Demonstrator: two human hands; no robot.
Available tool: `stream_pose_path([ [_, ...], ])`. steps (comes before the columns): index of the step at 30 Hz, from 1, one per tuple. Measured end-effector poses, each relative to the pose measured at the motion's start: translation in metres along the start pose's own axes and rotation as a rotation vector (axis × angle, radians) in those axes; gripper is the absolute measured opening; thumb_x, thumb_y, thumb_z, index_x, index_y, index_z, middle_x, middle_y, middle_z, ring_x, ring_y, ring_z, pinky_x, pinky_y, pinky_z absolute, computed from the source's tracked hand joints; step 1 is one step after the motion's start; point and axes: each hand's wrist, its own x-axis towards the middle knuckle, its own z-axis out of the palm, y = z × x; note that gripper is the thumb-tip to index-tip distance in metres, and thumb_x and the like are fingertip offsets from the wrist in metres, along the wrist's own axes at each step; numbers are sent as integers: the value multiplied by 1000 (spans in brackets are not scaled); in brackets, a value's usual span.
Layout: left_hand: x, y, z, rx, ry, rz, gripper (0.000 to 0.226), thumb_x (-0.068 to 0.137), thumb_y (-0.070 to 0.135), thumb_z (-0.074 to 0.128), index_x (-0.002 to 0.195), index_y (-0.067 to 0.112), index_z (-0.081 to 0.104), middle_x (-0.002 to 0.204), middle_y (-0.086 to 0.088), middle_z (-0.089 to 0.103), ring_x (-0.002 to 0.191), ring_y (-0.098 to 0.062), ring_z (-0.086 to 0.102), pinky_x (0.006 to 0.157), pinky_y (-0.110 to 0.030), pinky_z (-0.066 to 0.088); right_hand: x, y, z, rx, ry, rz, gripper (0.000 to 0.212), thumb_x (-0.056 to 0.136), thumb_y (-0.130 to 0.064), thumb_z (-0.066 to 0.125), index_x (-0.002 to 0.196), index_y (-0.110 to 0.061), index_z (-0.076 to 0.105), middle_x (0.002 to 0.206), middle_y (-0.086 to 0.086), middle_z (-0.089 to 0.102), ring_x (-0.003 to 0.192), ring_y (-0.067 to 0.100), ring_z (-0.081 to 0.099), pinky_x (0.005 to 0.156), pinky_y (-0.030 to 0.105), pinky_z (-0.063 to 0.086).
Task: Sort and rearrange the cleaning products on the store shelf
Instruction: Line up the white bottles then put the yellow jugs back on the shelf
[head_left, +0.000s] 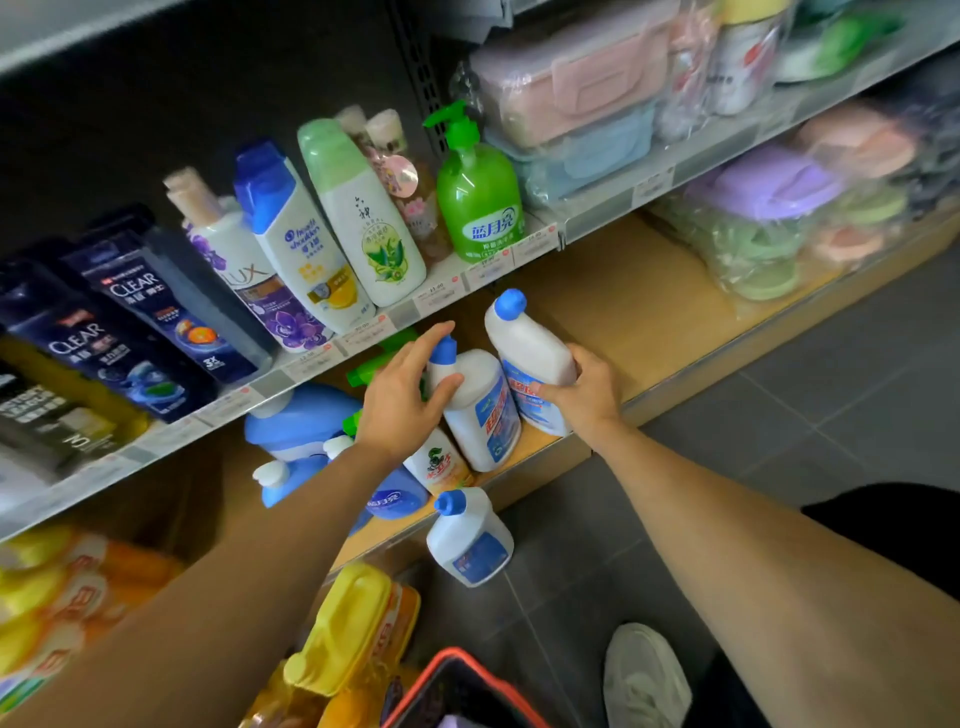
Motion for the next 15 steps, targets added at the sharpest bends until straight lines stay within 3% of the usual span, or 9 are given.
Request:
stream_pose_path([
  [5,3,17,-12,108,-61,-41,65,97,38,64,155,35,35,138,-2,58,116,-25,59,87,-42,53,-21,-28,-26,-48,14,-29,49,75,-17,87,117,-18,62,120,4,65,110,23,63,90,45,58],
  [9,-6,41,-28,115,55,-45,59,95,32,68,150,24,47,142,-3,58,124,-27,58,95,-47,52,-46,-53,-49,-16,53,-85,42,75,-17,86,107,-24,60,106,-3,65,98,17,64,80,34,59],
  [13,-19,66,-47,-181,136,-71,54,93,29,71,143,18,54,133,0,62,119,-16,58,95,-31,47,-73,-80,-63,39,51,-175,42,73,-20,87,106,-28,61,101,-5,66,92,12,65,62,10,50],
  [15,-27,80,-62,-372,87,-111,56,94,30,71,145,22,51,133,7,60,114,-5,56,97,-28,48,-87,-96,-68,46,-17,-233,44,74,-21,87,112,-23,63,108,0,67,97,14,66,69,16,54],
])
